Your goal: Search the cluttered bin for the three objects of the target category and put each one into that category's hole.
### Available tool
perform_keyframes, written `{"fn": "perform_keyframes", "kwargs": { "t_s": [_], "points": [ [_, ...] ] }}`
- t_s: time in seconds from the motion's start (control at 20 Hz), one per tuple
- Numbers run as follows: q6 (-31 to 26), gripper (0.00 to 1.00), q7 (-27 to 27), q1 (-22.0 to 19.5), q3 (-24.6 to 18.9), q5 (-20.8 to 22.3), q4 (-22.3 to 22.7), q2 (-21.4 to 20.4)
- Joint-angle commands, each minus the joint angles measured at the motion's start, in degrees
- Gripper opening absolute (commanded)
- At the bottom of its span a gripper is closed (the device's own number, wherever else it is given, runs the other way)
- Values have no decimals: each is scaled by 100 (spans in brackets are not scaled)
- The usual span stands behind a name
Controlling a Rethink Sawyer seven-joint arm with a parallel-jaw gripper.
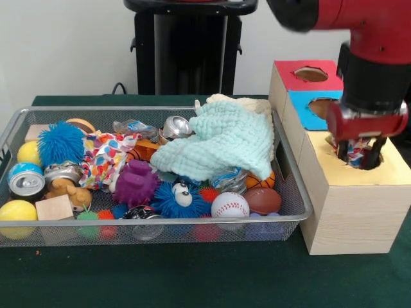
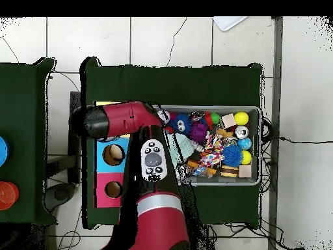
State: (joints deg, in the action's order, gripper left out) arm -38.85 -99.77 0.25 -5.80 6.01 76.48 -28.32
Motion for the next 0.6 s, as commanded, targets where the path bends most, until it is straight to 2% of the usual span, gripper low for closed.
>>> {"fn": "perform_keyframes", "kwargs": {
  "t_s": [0.05, 0.2, 0.4, 0.6],
  "points": [
    [-1543, 100, -11, -588, 14, -270, 797, -1276],
    [-1602, 100, 285, -744, -88, -212, 810, -1413],
    [-1228, 100, 424, -931, -219, -102, 963, -1568],
    [-828, 100, 1022, -1328, -390, 235, 1293, -1678]
  ]
}}
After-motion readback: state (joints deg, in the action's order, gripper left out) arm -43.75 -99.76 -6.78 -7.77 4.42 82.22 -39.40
